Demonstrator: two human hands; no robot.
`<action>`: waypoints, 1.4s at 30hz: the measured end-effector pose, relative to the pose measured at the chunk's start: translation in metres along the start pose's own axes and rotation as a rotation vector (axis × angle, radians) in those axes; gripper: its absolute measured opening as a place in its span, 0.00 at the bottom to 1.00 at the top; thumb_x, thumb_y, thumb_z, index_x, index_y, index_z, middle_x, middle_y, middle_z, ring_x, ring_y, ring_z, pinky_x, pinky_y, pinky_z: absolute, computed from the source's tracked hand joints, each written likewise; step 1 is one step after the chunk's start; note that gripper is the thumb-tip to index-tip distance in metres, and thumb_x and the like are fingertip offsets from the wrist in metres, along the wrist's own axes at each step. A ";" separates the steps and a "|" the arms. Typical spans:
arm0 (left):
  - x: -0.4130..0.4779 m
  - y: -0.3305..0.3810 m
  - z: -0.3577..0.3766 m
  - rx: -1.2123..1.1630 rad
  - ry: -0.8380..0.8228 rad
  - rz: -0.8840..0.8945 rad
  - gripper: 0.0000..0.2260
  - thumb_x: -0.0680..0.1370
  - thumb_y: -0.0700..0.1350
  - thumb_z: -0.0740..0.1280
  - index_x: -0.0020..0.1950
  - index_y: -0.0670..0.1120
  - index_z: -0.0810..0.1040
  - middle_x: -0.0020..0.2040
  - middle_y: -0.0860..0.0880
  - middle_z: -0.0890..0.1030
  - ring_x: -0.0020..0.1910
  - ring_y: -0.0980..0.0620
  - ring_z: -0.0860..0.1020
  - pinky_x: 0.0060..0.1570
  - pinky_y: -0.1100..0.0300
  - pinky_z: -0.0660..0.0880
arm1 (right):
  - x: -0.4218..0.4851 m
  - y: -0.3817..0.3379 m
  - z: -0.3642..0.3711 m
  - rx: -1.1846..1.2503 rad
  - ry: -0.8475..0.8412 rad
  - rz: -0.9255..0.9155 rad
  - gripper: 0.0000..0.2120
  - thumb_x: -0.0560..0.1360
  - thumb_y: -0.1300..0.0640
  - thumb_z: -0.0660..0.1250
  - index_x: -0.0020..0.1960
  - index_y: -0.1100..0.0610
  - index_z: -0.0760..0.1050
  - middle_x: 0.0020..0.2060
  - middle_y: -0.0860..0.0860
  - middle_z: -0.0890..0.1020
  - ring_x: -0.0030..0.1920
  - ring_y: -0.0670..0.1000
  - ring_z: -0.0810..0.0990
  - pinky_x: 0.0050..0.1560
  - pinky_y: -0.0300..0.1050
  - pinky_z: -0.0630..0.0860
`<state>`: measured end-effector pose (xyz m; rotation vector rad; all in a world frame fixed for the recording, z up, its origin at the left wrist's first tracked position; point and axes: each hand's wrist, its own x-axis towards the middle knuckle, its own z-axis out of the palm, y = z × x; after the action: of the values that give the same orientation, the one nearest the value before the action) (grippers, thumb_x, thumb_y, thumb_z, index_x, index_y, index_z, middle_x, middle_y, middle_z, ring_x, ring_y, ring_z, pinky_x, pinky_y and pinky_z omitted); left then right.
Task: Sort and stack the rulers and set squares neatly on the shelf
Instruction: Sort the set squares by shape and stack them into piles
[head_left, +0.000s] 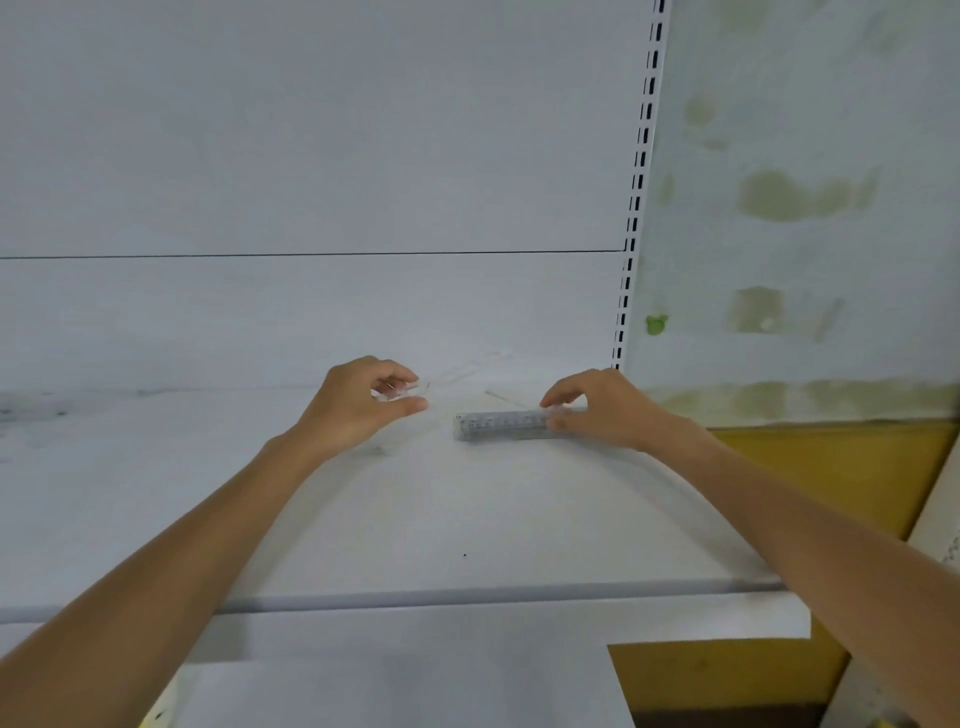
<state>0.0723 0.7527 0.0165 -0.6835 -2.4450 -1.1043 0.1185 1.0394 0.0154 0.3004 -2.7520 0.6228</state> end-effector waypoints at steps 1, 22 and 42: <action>-0.001 0.002 0.000 -0.002 0.001 0.001 0.09 0.68 0.47 0.75 0.46 0.53 0.79 0.42 0.57 0.77 0.41 0.65 0.75 0.39 0.80 0.66 | 0.001 -0.002 -0.001 0.001 0.017 -0.014 0.11 0.71 0.55 0.71 0.53 0.51 0.80 0.50 0.47 0.82 0.52 0.43 0.77 0.52 0.35 0.67; 0.001 0.032 0.015 0.032 -0.039 0.029 0.11 0.68 0.49 0.75 0.48 0.53 0.79 0.45 0.56 0.77 0.42 0.63 0.75 0.41 0.75 0.67 | -0.056 -0.031 0.002 -0.156 0.057 -0.069 0.13 0.77 0.57 0.60 0.60 0.53 0.73 0.57 0.49 0.77 0.59 0.50 0.73 0.57 0.44 0.70; 0.029 0.066 0.101 0.183 -0.302 0.077 0.14 0.71 0.54 0.70 0.53 0.49 0.79 0.48 0.53 0.76 0.50 0.55 0.75 0.52 0.59 0.72 | -0.085 -0.032 0.010 -0.103 -0.023 -0.031 0.15 0.78 0.53 0.57 0.62 0.53 0.73 0.62 0.48 0.75 0.63 0.49 0.68 0.64 0.44 0.65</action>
<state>0.0726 0.8764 0.0073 -0.9330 -2.7008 -0.7835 0.2038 1.0179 -0.0095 0.3278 -2.7840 0.4701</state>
